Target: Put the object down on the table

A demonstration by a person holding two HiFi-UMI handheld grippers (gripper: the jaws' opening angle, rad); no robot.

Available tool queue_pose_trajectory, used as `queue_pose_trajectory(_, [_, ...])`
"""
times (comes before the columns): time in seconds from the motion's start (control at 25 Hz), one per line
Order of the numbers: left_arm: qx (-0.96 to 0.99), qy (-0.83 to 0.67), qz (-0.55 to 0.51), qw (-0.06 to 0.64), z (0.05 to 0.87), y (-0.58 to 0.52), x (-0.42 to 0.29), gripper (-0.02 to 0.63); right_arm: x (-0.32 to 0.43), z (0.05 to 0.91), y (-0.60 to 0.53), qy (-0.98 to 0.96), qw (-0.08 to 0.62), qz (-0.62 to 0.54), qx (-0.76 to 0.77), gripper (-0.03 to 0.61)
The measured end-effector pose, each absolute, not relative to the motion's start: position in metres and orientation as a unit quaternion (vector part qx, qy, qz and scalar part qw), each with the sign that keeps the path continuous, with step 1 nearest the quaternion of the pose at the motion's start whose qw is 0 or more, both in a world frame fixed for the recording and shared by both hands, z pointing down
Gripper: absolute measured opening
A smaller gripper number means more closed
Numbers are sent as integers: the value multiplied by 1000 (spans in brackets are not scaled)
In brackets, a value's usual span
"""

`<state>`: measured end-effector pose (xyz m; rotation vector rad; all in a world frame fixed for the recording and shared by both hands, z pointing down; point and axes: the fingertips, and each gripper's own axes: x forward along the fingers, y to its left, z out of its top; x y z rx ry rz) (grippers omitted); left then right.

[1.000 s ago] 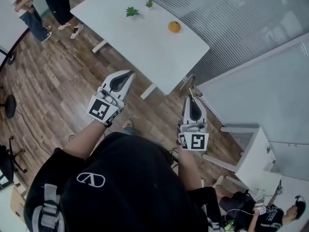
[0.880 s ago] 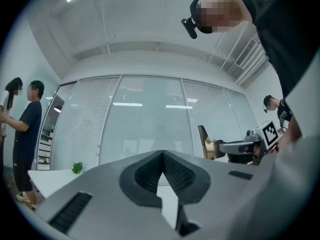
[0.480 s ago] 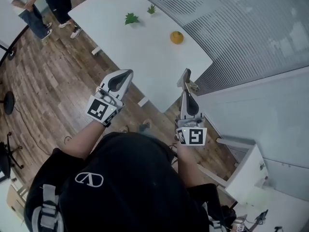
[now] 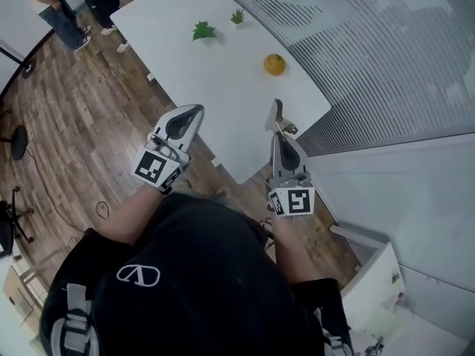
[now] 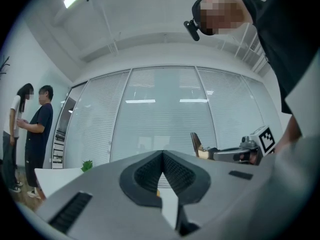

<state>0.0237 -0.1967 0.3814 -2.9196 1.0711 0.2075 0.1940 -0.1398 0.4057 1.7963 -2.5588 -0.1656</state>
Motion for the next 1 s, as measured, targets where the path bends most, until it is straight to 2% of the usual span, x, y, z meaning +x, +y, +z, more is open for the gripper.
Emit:
queue_pose_trajectory(0.48, [-944, 324, 62, -5, 386, -227, 20, 5, 188, 427, -192, -819, 6, 4, 574, 6])
queue_pose_trajectory(0.72, [-942, 329, 61, -19, 393, -233, 18, 5, 202, 478, -235, -815, -45, 155, 557, 6])
queue_pose_trajectory(1.0, [-937, 345, 53, -21, 401, -231, 10, 5, 222, 586, -289, -766, -86, 351, 532, 6])
